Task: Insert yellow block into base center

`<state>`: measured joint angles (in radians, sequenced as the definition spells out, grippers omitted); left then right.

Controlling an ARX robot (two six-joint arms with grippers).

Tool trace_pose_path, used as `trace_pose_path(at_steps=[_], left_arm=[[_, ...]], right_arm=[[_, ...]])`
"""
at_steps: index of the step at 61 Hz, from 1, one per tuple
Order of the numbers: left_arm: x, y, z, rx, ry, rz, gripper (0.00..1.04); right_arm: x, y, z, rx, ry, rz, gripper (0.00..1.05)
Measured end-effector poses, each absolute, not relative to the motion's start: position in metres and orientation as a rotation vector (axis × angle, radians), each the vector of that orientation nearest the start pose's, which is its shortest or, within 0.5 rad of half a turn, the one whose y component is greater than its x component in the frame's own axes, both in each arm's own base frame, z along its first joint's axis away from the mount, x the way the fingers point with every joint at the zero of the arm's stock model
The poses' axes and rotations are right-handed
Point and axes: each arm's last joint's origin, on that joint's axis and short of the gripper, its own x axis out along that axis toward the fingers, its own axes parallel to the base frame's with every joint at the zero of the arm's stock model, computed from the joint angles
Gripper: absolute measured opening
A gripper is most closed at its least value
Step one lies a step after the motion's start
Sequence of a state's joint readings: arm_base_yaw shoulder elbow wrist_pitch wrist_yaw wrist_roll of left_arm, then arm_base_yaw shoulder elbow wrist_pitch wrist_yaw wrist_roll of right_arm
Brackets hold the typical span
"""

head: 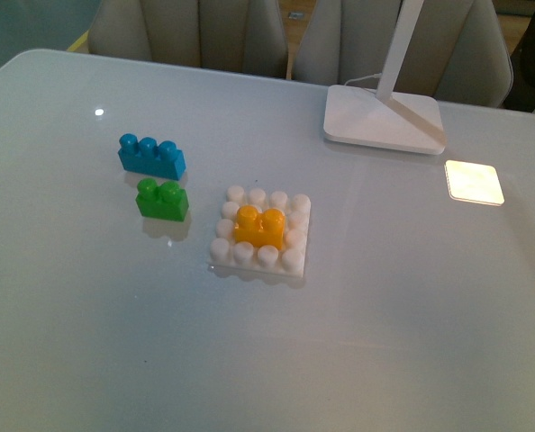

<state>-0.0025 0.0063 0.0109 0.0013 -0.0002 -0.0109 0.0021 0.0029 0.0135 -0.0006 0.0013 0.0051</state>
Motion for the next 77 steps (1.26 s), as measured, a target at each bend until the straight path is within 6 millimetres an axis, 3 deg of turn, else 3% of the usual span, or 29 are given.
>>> trace_pose_path(at_steps=[11,15,21,77], left_arm=[[0.0974,-0.0002,0.1669,-0.011,-0.006,-0.002,0.65],[0.0974,-0.0002,0.1669,-0.010,-0.006,-0.002,0.84],[0.0974,-0.0002,0.1669,-0.008,-0.006,-0.002,0.99],[0.0974,-0.0002,0.1669,-0.008,-0.006,-0.002,0.97]], right_arm=[[0.0970,0.0002,0.1678,0.006,-0.010,0.001,0.96],[0.0970,0.0002,0.1678,0.006,-0.010,0.001,0.96],[0.0970,0.0002,0.1678,0.006,-0.010,0.001,0.96],[0.0970,0.0002,0.1678,0.006,-0.010,0.001,0.96]])
